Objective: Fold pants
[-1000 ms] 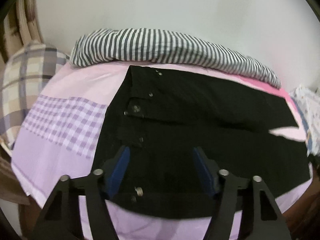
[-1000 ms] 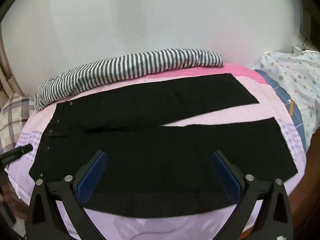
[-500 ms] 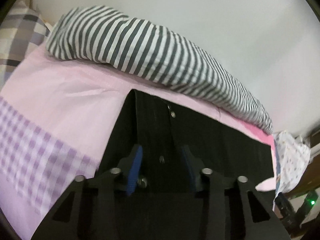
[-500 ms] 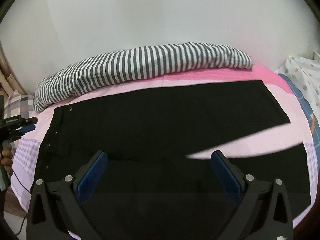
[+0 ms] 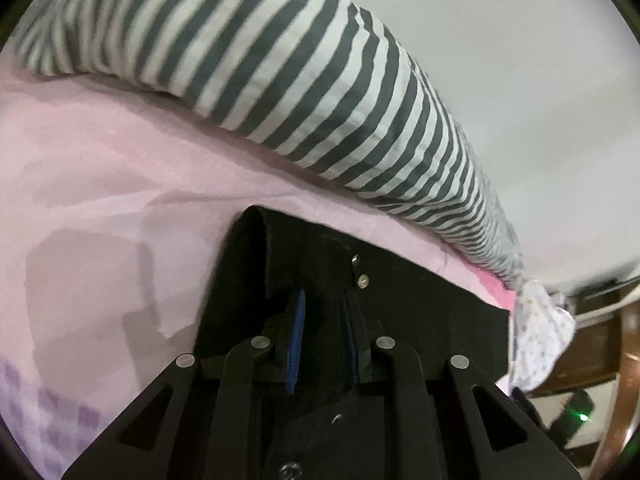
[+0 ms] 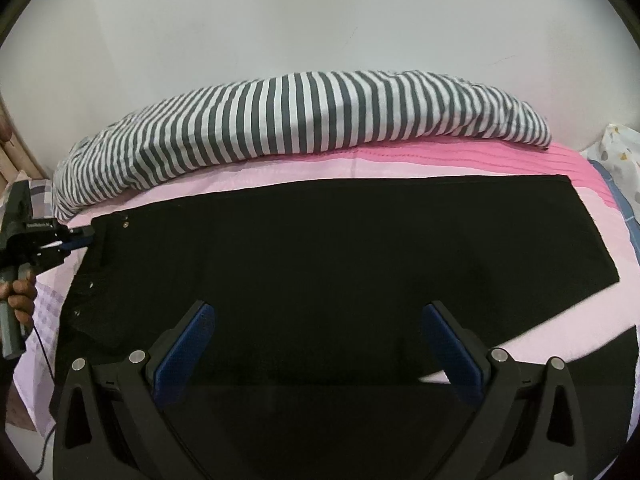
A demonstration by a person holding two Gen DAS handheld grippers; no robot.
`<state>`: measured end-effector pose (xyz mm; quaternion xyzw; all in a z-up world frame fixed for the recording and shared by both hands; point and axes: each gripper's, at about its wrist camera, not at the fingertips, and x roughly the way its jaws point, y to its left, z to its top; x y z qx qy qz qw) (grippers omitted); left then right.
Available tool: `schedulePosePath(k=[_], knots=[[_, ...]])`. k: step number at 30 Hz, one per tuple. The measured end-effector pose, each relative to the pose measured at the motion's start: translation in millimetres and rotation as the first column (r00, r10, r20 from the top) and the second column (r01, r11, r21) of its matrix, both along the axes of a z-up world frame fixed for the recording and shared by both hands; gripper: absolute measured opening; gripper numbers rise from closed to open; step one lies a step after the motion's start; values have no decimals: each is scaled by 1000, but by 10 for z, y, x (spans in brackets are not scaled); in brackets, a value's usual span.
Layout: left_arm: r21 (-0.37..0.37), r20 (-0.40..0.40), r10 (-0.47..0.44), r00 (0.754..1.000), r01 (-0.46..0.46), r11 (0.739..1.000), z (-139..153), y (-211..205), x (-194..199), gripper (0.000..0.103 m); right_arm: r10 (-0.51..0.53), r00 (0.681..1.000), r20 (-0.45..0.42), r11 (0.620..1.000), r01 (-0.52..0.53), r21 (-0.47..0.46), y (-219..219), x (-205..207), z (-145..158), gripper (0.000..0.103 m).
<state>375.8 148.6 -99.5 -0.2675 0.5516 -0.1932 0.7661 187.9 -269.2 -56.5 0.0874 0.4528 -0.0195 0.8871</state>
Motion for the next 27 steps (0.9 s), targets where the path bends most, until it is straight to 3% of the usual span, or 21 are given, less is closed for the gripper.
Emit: schedulePosePath(k=[8,16,19,27], knots=[[-75,-21,-37,999,36,997,-66,-14,264,19,38,999,-4,999,-38,-10,97,421,-55,102],[-54,-18,23,1000,-24,998,134,412,45,21,73,997,9,997,-72,-21,173,631,-94,102],[-41,-39,34,999,-35,999,81,493,36,21,74,997,8,997,-74,-3,179,664,-130,102],[-96,-79,2,997,-10,995,-110,379,137,21,73,997,13,997,-72,-22,132,661,-144,102]])
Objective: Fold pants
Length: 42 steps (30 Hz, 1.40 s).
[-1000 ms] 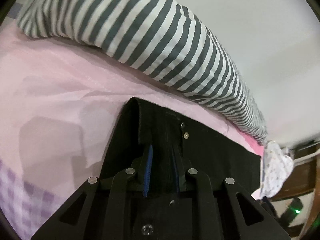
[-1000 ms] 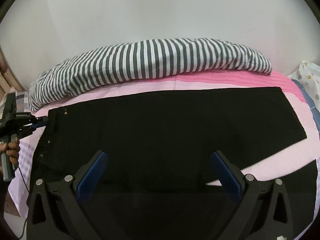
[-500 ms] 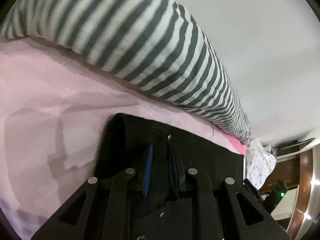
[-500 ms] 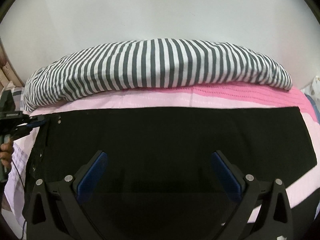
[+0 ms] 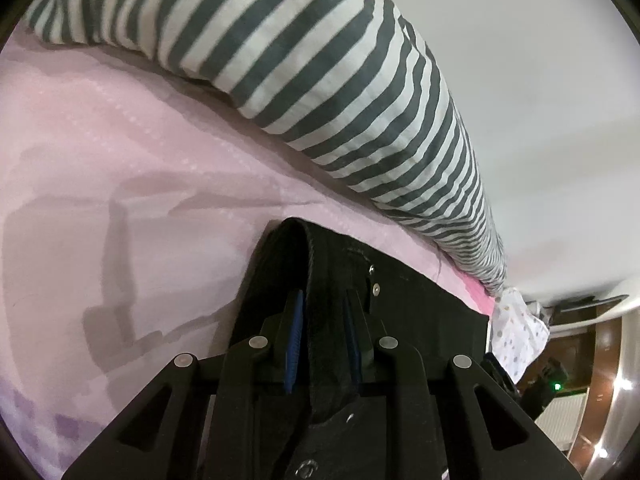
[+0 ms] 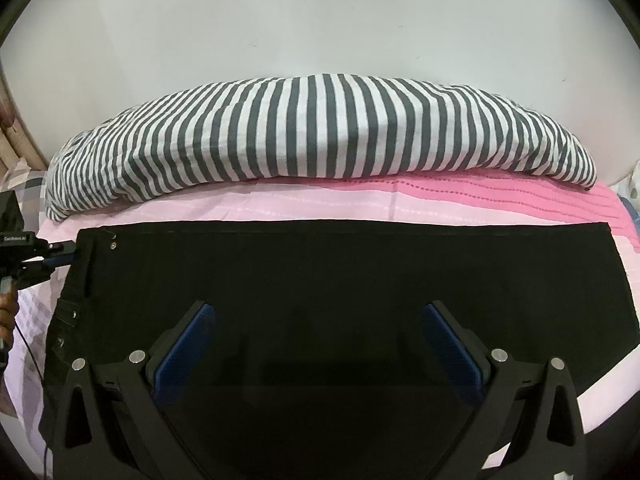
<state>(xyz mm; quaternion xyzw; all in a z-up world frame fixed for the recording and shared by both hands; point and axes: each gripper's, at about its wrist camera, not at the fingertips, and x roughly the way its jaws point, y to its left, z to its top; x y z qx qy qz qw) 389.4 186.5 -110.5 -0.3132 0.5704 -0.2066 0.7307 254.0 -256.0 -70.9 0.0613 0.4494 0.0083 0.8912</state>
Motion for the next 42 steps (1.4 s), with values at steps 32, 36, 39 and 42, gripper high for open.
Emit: schedulePosePath(k=[32,36,39,42], knots=[[46,488,-87,869,74,996,982,-524,-786,8,769,582,-263,622,-777,97,213,1358,89,74],[52,494,-76,866,58,997,1079,-495,-847,8,828,470,-306,536,-823,186,309,1484,-34,62],[59,488,-71,870,48,997,1091,-443,-855,8,841,415,-347,507,-829,237,327,1560,-167,53],[67,480,-62,875,34,997,1066,-470,-846,8,837,388,-385,501,-828,254,213,1563,-284,44]])
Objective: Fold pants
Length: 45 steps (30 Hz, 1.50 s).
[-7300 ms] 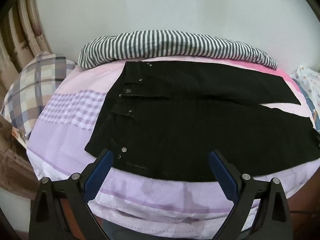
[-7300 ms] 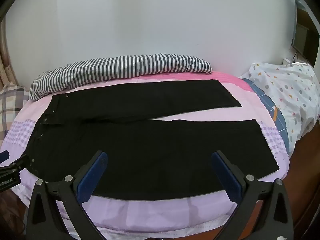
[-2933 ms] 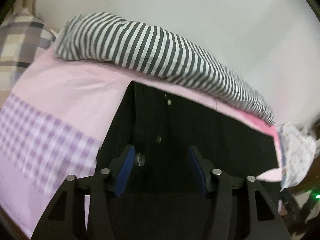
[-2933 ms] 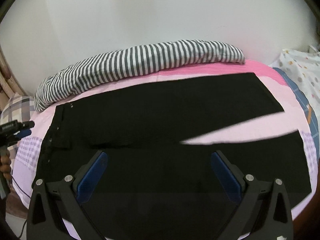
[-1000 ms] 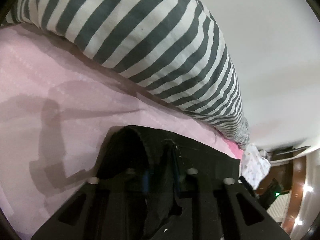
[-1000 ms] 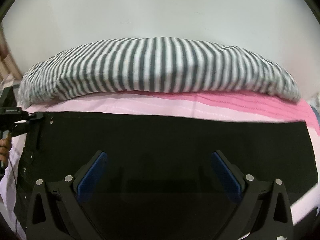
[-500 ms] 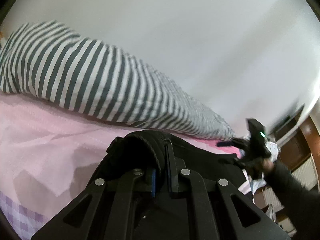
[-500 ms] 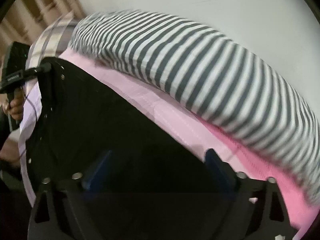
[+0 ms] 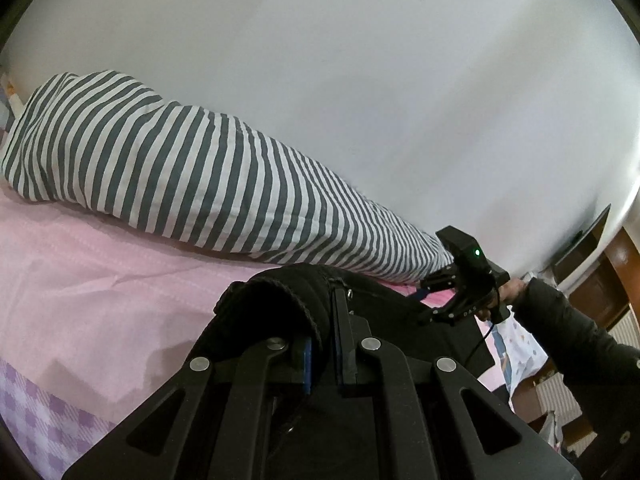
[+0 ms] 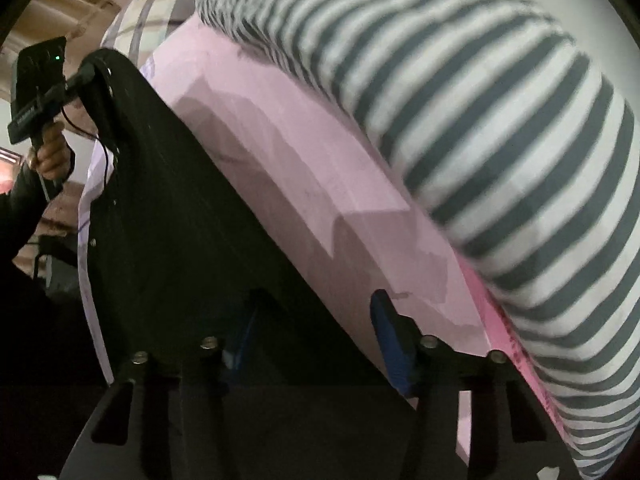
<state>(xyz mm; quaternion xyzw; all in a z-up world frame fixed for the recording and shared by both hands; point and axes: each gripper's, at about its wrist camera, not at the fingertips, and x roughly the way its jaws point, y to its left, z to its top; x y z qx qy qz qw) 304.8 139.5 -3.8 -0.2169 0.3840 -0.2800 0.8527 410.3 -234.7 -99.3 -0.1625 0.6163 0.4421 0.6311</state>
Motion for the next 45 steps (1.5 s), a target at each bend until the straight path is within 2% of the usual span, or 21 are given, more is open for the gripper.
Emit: schedulePosePath(k=[12,14,17,21,24,28,32,36,40,45], knots=[[6,-19,49,999,-49,999,2,-2,-25,8,-116,993,-27,989,113,-97,-802,-22,-145,35],[16,-23,54,998,-54,998,3,-14,-16,8,-139,990,-10,984,137,-118,-893,-36,-144,32],[40,-24,62,998,-61,997,-7,-41,13,8,-167,985,37,975,171,-144,-953,-109,-120,17],[99,-18,79,997,-76,992,-36,-82,85,8,-177,968,176,962,208,-175,-891,-338,28,12],[154,-2,84,996,-83,985,-51,-116,107,8,-219,930,296,943,279,-179,-812,-593,203,11],[233,53,65,997,-75,970,24,-176,7,8,-281,850,445,910,383,-158,-743,-1091,502,10],[237,78,50,996,-67,969,110,-128,-166,8,-347,772,533,867,480,-131,-720,-1627,723,9],[249,103,17,995,-42,968,219,-61,-443,8,-384,723,574,835,538,-118,-743,-2089,784,8],[283,108,-29,994,-2,959,294,-20,-774,8,-477,680,557,788,611,-72,-854,-2536,797,8],[314,73,-61,995,36,949,215,46,-1213,9,-552,659,511,753,657,-36,-873,-2979,618,8]])
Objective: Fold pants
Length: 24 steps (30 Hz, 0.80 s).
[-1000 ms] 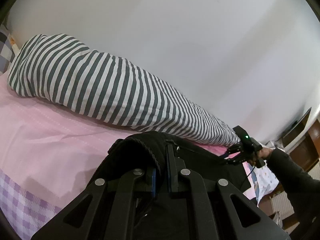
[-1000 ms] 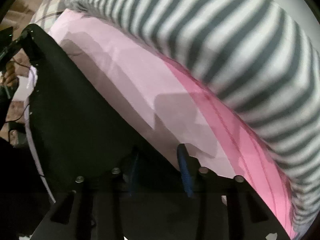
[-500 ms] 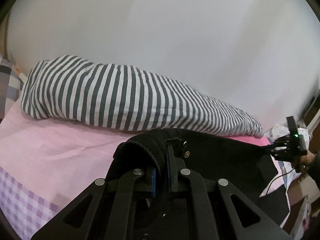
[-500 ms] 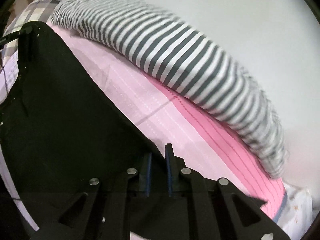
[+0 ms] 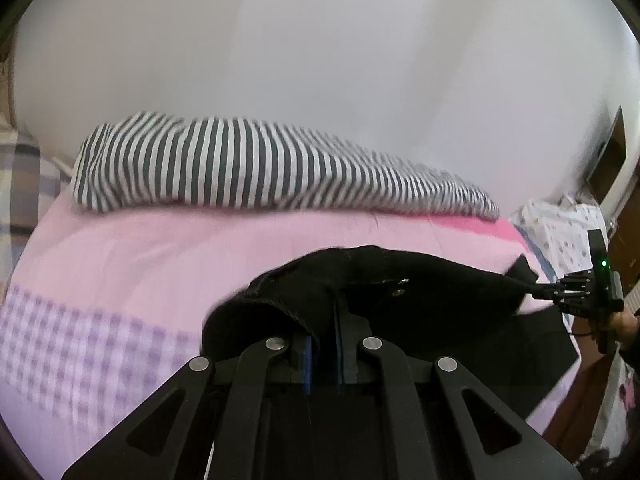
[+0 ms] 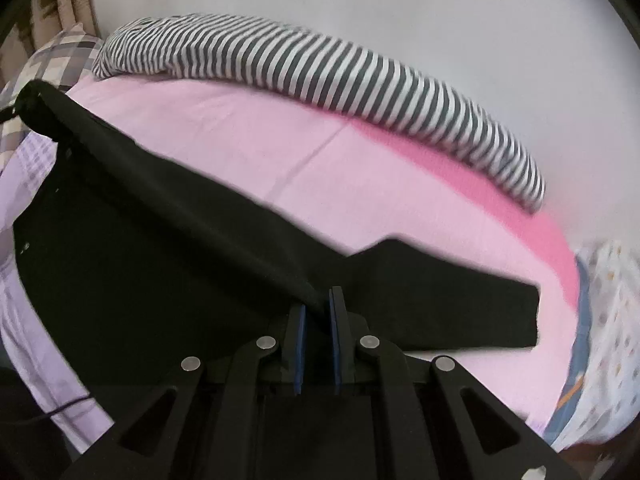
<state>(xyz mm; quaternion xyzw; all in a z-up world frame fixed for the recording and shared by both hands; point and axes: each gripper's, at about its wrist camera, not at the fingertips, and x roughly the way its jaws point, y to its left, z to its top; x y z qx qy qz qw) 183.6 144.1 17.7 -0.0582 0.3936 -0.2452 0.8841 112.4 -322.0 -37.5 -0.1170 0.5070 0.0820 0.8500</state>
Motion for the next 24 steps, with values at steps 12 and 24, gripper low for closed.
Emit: schedulePosePath(k=[12,24], knots=[[128,-155,2,988,18,992,-675,15,-752,11,-88,993,-78,993,94,76,-6,-472,-530,8],[260,-248,71,966,-4,966,-877,-45,-874,30,-180,982,-50,972,186,143,-4,-614,-553,45]])
